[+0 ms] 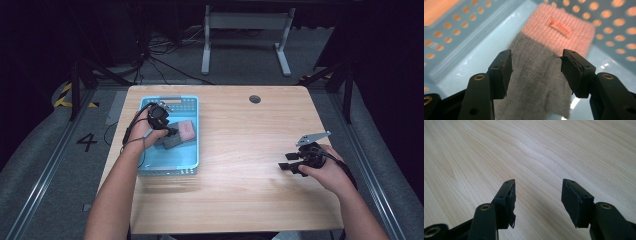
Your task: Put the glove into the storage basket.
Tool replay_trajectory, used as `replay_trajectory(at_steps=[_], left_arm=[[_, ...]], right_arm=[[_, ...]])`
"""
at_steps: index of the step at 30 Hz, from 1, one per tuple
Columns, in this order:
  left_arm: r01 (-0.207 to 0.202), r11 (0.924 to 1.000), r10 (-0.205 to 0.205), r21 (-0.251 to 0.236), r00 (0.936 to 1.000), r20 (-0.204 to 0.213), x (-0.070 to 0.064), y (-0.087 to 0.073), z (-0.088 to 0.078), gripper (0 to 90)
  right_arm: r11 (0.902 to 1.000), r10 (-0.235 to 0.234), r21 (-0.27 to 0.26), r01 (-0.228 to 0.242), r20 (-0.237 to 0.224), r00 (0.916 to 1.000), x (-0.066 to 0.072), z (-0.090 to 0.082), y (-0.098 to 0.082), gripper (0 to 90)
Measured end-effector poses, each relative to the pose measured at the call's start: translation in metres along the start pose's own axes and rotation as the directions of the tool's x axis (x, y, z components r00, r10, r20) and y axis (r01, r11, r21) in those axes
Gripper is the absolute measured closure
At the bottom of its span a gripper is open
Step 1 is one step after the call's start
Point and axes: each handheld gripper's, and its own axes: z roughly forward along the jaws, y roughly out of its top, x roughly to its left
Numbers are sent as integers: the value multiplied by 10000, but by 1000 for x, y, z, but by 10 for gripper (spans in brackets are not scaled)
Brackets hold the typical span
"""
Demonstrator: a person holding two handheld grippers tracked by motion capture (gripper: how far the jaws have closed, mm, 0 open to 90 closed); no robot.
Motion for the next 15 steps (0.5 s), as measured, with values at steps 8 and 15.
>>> replay_trajectory(at_steps=[8, 15], left_arm=[[4, 9928, 44, -1202, 9992, 396, -42, 4, -41, 406], [-282, 9836, 420, -1783, 9964, 741, -91, 3, -64, 374]], right_arm=[[9997, -251, 66, 253, -178, 9995, 1, 10, 12, 449], [9996, -273, 102, 275, -210, 9994, 1, 12, 12, 444]])
